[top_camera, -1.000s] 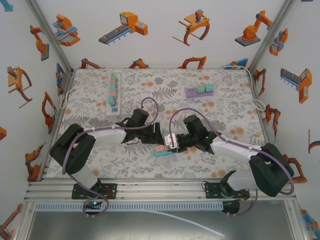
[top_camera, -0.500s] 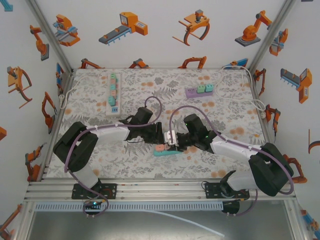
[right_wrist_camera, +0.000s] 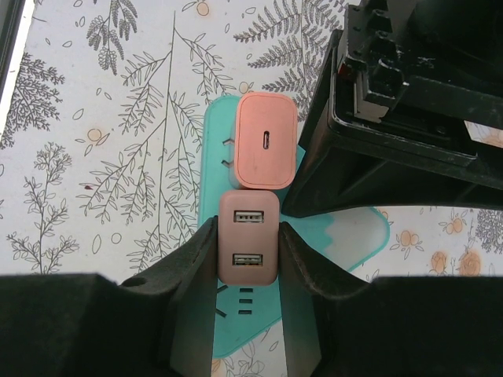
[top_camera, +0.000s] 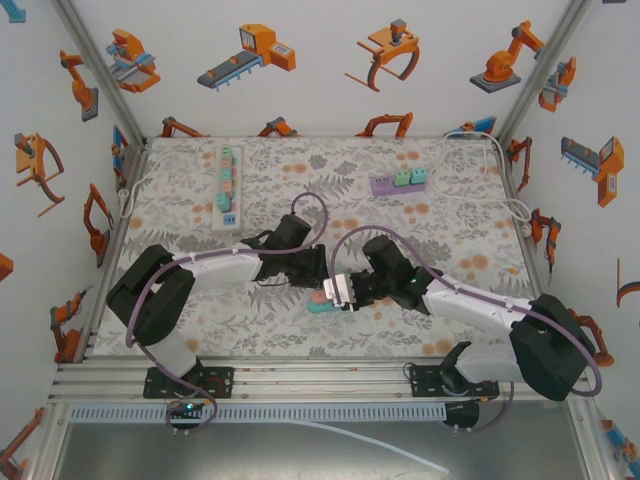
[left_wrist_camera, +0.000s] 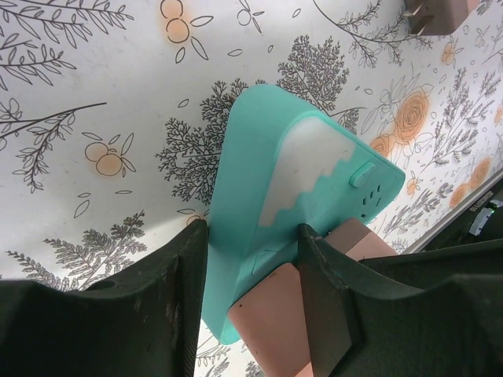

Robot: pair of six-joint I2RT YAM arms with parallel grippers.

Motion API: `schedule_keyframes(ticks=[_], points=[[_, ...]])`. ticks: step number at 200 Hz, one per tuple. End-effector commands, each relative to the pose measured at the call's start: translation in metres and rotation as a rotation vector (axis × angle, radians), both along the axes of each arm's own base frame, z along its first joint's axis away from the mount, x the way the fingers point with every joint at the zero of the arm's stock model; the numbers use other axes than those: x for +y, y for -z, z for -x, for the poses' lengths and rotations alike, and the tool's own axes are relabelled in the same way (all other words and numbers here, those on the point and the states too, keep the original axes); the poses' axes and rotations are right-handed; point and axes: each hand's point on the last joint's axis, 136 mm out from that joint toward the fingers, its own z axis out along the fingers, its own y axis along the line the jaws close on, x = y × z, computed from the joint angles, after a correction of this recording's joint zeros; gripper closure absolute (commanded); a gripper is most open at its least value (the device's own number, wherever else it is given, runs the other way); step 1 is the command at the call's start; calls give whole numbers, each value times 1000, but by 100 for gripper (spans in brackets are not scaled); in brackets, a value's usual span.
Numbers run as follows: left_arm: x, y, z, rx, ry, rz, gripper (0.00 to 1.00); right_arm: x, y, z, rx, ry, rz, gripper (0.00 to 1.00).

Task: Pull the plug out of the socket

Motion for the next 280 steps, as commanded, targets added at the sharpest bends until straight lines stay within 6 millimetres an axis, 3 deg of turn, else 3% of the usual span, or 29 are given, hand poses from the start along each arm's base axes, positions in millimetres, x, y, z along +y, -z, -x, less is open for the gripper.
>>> schedule_keyframes(ticks=[1, 16, 58, 85, 111, 137, 162, 193, 215, 234, 258, 280], points=[[86, 82, 22, 71, -63, -438, 62, 26, -55, 15, -68, -129, -208, 94], [87, 81, 21, 68, -63, -441, 62, 26, -53, 17, -38, -133, -192, 96], [97, 86, 24, 51, -57, -502, 62, 33, -81, 20, 10, -147, -252, 99], [101, 99, 32, 88, -22, -539, 60, 41, -96, 18, 88, -132, -293, 100], [103, 106, 36, 107, -22, -551, 59, 40, -95, 23, 94, -150, -315, 100], [99, 99, 32, 97, -25, -535, 59, 38, -97, 19, 85, -110, -317, 100], [92, 84, 26, 88, -40, -479, 59, 33, -111, 3, 133, 1, -363, 100], [86, 61, 16, 79, -74, -392, 57, 18, -129, -44, 278, 297, -446, 100], [80, 43, 12, 71, -84, -319, 56, -7, -139, -89, 359, 598, -537, 100], [71, 22, 9, 45, -85, -250, 52, -44, -141, -130, 448, 887, -622, 100], [62, -7, 4, -9, -81, -172, 46, -97, -128, -167, 586, 1162, -725, 100], [58, -32, 1, -65, -79, -108, 43, -145, -106, -187, 675, 1390, -815, 100]])
